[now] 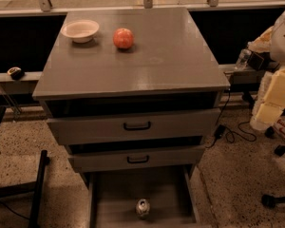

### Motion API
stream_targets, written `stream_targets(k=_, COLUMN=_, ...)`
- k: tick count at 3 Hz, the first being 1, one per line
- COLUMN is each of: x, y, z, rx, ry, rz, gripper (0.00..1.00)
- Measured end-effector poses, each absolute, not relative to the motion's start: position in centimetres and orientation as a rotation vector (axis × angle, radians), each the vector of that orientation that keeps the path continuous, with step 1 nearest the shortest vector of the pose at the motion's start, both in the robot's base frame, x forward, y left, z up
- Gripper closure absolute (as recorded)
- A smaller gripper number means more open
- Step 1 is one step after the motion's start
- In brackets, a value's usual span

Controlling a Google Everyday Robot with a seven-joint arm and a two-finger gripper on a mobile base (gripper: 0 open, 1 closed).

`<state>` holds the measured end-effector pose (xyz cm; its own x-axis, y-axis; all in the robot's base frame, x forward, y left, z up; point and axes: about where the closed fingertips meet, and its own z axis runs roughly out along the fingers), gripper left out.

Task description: Pick 7up can from bottom drawer and place on counter

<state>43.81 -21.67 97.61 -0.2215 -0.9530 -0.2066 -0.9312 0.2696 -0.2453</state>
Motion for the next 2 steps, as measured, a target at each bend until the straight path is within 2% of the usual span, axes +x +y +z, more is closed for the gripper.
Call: stream_targets(k=2, x=44.2, y=-22.4, z=96.4, rx=-1.669, ry=2.232, rz=-0.062, gripper=0.00)
